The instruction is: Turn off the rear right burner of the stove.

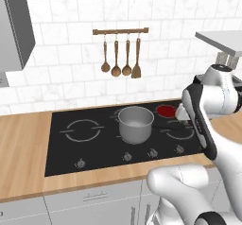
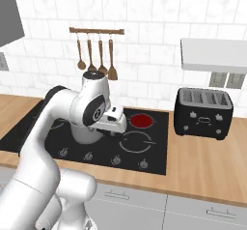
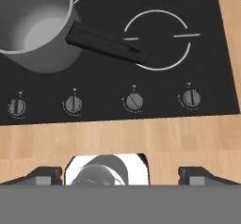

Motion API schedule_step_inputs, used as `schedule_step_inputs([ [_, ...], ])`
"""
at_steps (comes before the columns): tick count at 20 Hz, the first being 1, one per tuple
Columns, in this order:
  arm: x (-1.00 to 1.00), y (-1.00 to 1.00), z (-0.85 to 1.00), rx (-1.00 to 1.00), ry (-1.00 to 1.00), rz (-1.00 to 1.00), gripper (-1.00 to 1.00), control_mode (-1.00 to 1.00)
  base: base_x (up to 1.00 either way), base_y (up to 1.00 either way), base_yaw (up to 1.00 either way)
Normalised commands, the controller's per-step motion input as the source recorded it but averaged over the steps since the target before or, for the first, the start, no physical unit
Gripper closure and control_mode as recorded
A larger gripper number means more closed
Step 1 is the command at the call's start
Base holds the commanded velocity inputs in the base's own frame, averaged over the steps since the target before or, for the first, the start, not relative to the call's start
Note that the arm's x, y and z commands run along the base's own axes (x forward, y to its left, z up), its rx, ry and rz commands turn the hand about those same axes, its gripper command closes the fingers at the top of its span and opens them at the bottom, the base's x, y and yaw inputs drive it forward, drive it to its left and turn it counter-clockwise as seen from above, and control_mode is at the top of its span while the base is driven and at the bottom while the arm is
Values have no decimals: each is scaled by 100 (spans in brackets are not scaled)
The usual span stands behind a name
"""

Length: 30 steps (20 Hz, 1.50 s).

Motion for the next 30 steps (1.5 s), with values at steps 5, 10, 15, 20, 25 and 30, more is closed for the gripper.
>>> schedule_step_inputs([
  [5,1,-19,-67,-6,3,5,-100,-100,0,0,0],
  [10,13,0,-78,-4,9,13,-100,-100,0,0,0],
  [15,13,0,-50,0,0,14,-100,-100,0,0,0],
  [20,20,0,-31,0,0,12,-100,-100,0,0,0],
  [25,12,-6,-32,0,0,10,-100,-100,0,0,0],
  [30,8,-23,-26,1,-1,8,-100,-100,0,0,0],
])
